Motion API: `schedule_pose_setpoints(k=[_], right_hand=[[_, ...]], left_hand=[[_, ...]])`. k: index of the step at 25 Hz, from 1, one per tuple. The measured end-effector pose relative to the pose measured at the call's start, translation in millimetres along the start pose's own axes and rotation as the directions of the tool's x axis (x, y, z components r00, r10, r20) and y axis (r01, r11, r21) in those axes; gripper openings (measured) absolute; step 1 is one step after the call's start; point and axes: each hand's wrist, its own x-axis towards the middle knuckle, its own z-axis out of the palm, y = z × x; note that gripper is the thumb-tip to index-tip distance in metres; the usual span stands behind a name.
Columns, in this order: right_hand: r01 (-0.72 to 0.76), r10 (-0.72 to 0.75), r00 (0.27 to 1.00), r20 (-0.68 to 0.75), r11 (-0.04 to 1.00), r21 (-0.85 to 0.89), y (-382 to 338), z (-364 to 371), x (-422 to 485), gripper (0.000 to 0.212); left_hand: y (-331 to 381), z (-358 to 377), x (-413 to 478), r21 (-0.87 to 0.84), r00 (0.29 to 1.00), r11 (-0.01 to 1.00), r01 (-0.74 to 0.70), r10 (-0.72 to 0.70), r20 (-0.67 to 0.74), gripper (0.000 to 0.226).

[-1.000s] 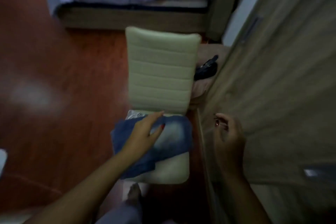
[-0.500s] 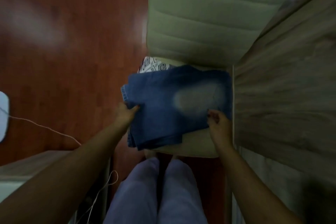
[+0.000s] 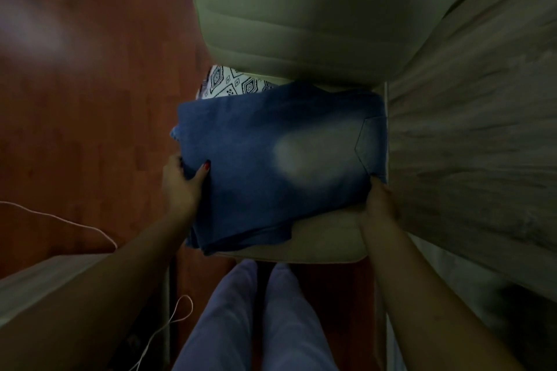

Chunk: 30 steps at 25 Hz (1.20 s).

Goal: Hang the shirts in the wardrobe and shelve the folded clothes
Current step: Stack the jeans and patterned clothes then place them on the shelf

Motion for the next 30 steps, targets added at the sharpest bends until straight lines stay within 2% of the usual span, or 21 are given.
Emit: schedule_pose_setpoints(k=[2,3,5,6,8,10,12,14,16,17,18,20,21,23,24,26,27,28,30], right_hand=[[-0.009,0.005,0.999,0.050,0.997,0.082,3,-5,9,0.055],[-0.006,-0.010,0.996,0.084,0.983,0.184,-5,-5,2,0.059],[-0.023,-0.056,0.983,0.174,0.907,0.421,-17,-10,0,0.049],[-0.057,-0.069,0.967,0.246,0.880,0.472,-21,-13,0,0.042],[-0.084,-0.078,0.944,0.320,0.882,0.463,-27,-14,-4,0.037],[-0.075,-0.088,0.931,0.353,0.903,0.423,-29,-15,-7,0.037],[-0.104,-0.082,0.925,0.371,0.885,0.454,-32,-16,-15,0.038],[-0.047,-0.136,0.943,0.303,0.848,0.528,-32,-14,-23,0.045],[0.180,-0.274,0.953,0.125,0.851,0.494,-33,-12,-30,0.057],[0.317,-0.369,0.927,0.060,0.860,0.401,-35,-12,-36,0.061],[0.455,-0.482,0.875,0.037,0.847,0.276,-37,-12,-41,0.062],[0.718,-0.717,0.692,0.084,0.696,0.021,-41,-13,-52,0.050],[0.820,-0.806,0.573,0.151,0.563,-0.105,-42,-12,-58,0.040],[0.914,-0.867,0.351,0.353,0.236,-0.329,-35,-7,-69,0.026],[0.928,-0.840,0.268,0.471,0.093,-0.362,-30,-3,-73,0.026],[0.942,-0.709,0.216,0.672,-0.030,-0.334,-21,12,-78,0.025],[0.938,-0.646,0.164,0.745,-0.131,-0.321,-16,20,-76,0.025],[0.925,-0.594,0.075,0.801,-0.259,-0.278,-10,29,-75,0.034],[0.876,-0.497,-0.076,0.864,-0.448,-0.181,6,41,-60,0.056]], left_hand=[[11,6,1,0.018,0.998,0.998,-0.068,0.067,0.016,0.045],[16,8,2,0.024,0.995,0.995,-0.094,0.093,0.025,0.043],[25,12,3,0.026,0.991,0.991,-0.132,0.131,0.034,0.038],[26,13,4,0.025,0.991,0.991,-0.132,0.131,0.031,0.037],[24,12,6,0.020,0.994,0.995,-0.102,0.101,0.039,0.037],[23,12,6,-0.001,0.995,0.997,-0.080,0.080,0.062,0.035],[24,11,7,-0.040,0.995,0.997,-0.067,0.070,0.077,0.033],[25,9,8,-0.067,0.994,0.997,-0.044,0.051,0.093,0.033],[26,5,9,-0.118,0.992,0.993,-0.021,0.035,0.122,0.035],[27,4,9,-0.141,0.990,0.990,-0.011,0.030,0.138,0.036],[27,3,9,-0.158,0.989,0.987,0.003,0.021,0.148,0.035],[29,0,9,-0.191,0.986,0.982,0.012,0.021,0.168,0.028],[30,-2,10,-0.195,0.984,0.981,0.008,0.027,0.179,0.026],[31,-7,12,-0.187,0.989,0.982,-0.006,0.034,0.146,0.027],[33,-10,15,-0.165,0.995,0.986,-0.025,0.041,0.095,0.028],[42,-16,14,-0.145,0.999,0.988,-0.054,0.054,-0.009,0.029],[49,-17,10,-0.213,0.999,0.976,-0.048,0.048,-0.005,0.028],[57,-17,6,-0.317,0.998,0.948,0.000,0.021,0.063,0.031],[67,-21,2,-0.454,0.950,0.870,0.193,-0.050,0.308,0.053]])
